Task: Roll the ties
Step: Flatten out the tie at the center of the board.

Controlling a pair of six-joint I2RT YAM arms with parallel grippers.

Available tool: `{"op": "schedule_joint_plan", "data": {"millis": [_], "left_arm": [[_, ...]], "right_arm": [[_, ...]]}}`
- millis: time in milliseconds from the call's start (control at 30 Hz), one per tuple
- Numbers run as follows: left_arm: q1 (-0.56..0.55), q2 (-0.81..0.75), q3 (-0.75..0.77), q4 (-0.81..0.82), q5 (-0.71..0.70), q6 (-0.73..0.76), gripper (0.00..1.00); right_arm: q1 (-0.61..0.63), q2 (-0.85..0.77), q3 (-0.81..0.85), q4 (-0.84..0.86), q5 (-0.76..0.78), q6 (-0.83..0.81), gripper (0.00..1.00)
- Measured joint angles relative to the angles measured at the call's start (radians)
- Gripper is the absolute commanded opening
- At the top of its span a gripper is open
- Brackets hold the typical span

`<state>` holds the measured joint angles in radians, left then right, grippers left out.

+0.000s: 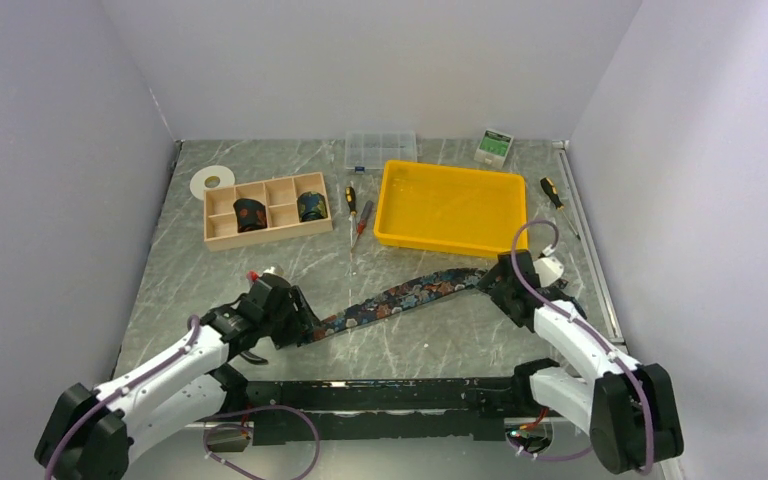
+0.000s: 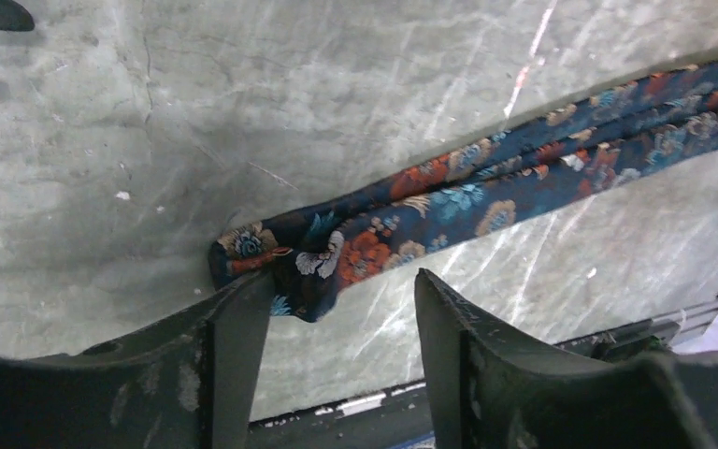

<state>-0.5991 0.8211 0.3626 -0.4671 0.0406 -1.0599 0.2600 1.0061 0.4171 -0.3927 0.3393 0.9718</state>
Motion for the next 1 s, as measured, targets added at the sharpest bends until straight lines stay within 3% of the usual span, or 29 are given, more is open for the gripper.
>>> {"op": "schedule_joint_plan", "data": {"millis": [133, 300, 467, 767, 900, 1000], "left_arm": [[0.000, 0.064, -0.009, 0.035, -0.018, -0.007, 0.41], [-0.001, 0.071, -0.010, 0.036, -0.083, -0.011, 0.38], [0.001, 0.074, -0.005, 0.025, -0.167, -0.009, 0.38], [0.079, 0.091, 0.000, 0.048, -0.219, -0.016, 0.55], [0.090, 0.089, 0.005, 0.050, -0.236, -0.004, 0.60], [0.091, 0.072, 0.008, 0.031, -0.250, 0.003, 0.69]], "right_arm": [[-0.121, 0.035, 0.001, 0.024, 0.011, 0.050, 0.90], [-0.255, 0.098, 0.016, 0.108, 0.031, 0.082, 0.89], [-0.277, 0.192, 0.065, 0.151, 0.033, -0.006, 0.89], [-0.257, 0.304, 0.126, 0.267, -0.069, -0.250, 0.92], [-0.163, 0.214, 0.135, 0.221, -0.050, -0.311, 0.94], [-0.017, 0.080, 0.176, 0.158, -0.021, -0.346, 0.89]]}}
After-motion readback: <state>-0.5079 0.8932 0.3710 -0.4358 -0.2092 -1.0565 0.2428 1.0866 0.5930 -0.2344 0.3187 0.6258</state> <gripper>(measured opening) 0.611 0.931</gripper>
